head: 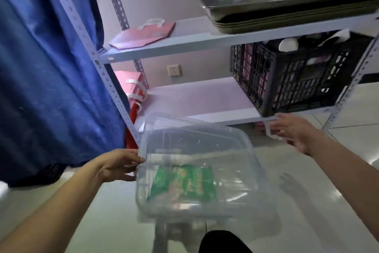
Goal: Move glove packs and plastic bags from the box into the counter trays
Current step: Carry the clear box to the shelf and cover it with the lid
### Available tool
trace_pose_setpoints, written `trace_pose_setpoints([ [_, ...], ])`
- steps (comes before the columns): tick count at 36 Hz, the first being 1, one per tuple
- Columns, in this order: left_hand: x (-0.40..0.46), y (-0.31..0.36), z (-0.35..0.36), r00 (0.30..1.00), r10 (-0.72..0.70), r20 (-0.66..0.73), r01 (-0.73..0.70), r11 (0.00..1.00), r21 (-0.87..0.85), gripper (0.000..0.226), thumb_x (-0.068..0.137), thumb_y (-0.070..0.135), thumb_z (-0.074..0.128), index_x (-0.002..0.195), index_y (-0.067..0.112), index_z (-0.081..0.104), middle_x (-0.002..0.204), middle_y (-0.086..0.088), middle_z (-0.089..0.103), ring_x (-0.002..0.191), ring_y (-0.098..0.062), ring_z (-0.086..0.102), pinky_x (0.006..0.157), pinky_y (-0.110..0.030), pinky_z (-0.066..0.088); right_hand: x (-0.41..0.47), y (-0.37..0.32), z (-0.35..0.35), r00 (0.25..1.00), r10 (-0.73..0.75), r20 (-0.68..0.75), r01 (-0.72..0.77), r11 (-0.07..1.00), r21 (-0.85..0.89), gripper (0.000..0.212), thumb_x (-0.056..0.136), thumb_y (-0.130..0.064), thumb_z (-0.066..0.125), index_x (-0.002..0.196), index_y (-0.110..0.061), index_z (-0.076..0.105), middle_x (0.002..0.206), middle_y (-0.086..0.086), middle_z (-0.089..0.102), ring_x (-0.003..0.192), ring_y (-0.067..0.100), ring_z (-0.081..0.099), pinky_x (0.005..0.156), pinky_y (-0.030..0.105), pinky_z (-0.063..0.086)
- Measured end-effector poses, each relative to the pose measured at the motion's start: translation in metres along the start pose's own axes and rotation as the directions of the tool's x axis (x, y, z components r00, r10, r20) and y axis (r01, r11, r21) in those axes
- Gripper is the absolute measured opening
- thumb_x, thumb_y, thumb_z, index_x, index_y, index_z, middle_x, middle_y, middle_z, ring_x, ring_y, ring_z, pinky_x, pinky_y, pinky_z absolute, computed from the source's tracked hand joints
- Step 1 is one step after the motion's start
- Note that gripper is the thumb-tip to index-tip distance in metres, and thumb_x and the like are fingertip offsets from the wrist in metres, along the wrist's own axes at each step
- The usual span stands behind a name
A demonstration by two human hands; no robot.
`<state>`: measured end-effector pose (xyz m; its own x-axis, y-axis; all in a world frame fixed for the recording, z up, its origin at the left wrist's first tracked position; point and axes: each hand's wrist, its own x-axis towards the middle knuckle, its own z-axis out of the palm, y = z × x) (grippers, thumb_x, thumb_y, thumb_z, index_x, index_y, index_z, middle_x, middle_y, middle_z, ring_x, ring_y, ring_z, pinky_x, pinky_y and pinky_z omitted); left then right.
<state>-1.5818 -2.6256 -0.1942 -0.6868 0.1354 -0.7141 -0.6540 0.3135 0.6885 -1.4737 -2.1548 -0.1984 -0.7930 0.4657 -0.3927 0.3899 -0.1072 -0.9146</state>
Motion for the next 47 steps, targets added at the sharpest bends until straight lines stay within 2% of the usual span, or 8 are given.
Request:
trace_pose_setpoints([
  [4, 0.004, 0.009, 0.020, 0.993, -0.040, -0.114, 0.043, 0.999, 0.026, 0.038, 0.087, 0.003, 0.062, 0.124, -0.002, 0.056, 0.115, -0.017, 0.057, 0.100, -0.029, 0.055, 0.094, -0.046, 0.047, -0.014, 0.027, 0.014, 0.988, 0.156, 0.015, -0.153, 0.980, -0.126, 0.023, 0.087, -0.025, 0.068, 0.108, -0.023, 0.059, 0.134, 0.005, 0.051, 0.120, 0.031, 0.046, 0.098, 0.045, 0.034],
  [10, 0.004, -0.011, 0.010, 0.988, 0.005, -0.154, 0.020, 0.987, 0.162, 0.043, 0.080, 0.007, 0.076, 0.119, 0.001, 0.060, 0.120, -0.015, 0.063, 0.108, -0.031, 0.060, 0.074, -0.056, 0.055, -0.008, 0.095, 0.036, 0.982, 0.182, 0.039, -0.164, 0.943, -0.289, 0.042, 0.082, -0.021, 0.075, 0.118, -0.006, 0.060, 0.130, 0.014, 0.056, 0.105, 0.029, 0.050, 0.083, 0.035, 0.032],
  [14, 0.014, -0.026, 0.007, 0.989, 0.039, -0.146, -0.012, 0.984, 0.177, 0.047, 0.082, 0.011, 0.074, 0.124, -0.002, 0.057, 0.120, -0.020, 0.064, 0.109, -0.038, 0.061, 0.080, -0.058, 0.054, 0.010, 0.133, 0.046, 0.963, 0.270, -0.012, -0.264, 0.931, -0.253, 0.070, 0.081, -0.028, 0.076, 0.137, 0.002, 0.046, 0.140, 0.017, 0.050, 0.122, 0.035, 0.050, 0.087, 0.036, 0.037],
  [22, 0.029, -0.055, -0.008, 0.973, 0.093, -0.211, -0.062, 0.987, 0.147, 0.039, 0.083, 0.004, 0.067, 0.121, 0.002, 0.060, 0.110, -0.021, 0.068, 0.097, -0.038, 0.063, 0.071, -0.045, 0.054, 0.043, 0.179, 0.061, 0.861, 0.498, 0.105, -0.493, 0.867, -0.076, 0.029, 0.084, -0.020, 0.068, 0.106, -0.002, 0.064, 0.079, 0.013, 0.066, 0.063, 0.028, 0.062, 0.059, 0.033, 0.048],
  [29, 0.018, -0.059, -0.024, 0.966, 0.095, -0.242, -0.069, 0.991, 0.111, 0.035, 0.080, 0.009, 0.070, 0.113, 0.004, 0.064, 0.102, -0.016, 0.072, 0.092, -0.035, 0.066, 0.066, -0.042, 0.055, 0.037, 0.172, 0.066, 0.852, 0.474, 0.223, -0.501, 0.861, 0.086, 0.017, 0.090, -0.002, 0.052, 0.101, 0.007, 0.062, 0.069, 0.020, 0.065, 0.057, 0.034, 0.063, 0.059, 0.040, 0.055],
  [36, -0.018, -0.048, -0.054, 0.965, 0.138, -0.225, -0.135, 0.990, 0.026, 0.032, 0.080, 0.016, 0.072, 0.110, 0.005, 0.072, 0.113, -0.021, 0.071, 0.109, -0.041, 0.064, 0.096, -0.057, 0.050, -0.002, 0.111, 0.036, 0.906, 0.234, 0.353, -0.343, 0.894, 0.288, 0.032, 0.086, -0.005, 0.054, 0.116, 0.002, 0.064, 0.098, 0.020, 0.073, 0.075, 0.032, 0.072, 0.064, 0.040, 0.061],
  [41, -0.040, -0.031, -0.064, 0.968, 0.182, -0.175, -0.195, 0.979, -0.065, 0.041, 0.072, 0.023, 0.073, 0.104, -0.002, 0.074, 0.112, -0.028, 0.069, 0.091, -0.039, 0.071, 0.078, -0.050, 0.058, -0.031, 0.059, 0.011, 0.944, 0.030, 0.329, -0.168, 0.900, 0.402, 0.049, 0.080, -0.016, 0.062, 0.127, -0.006, 0.062, 0.129, 0.019, 0.064, 0.118, 0.038, 0.059, 0.102, 0.054, 0.044],
  [47, -0.054, 0.010, -0.061, 0.961, 0.237, -0.144, -0.259, 0.952, -0.161, 0.056, 0.070, 0.034, 0.075, 0.118, 0.006, 0.065, 0.102, -0.024, 0.073, 0.082, -0.041, 0.072, 0.067, -0.052, 0.058, -0.062, 0.001, -0.001, 0.882, -0.309, 0.355, 0.119, 0.876, 0.468, 0.032, 0.084, -0.019, 0.059, 0.110, -0.028, 0.074, 0.125, 0.004, 0.069, 0.109, 0.022, 0.067, 0.085, 0.041, 0.047],
])
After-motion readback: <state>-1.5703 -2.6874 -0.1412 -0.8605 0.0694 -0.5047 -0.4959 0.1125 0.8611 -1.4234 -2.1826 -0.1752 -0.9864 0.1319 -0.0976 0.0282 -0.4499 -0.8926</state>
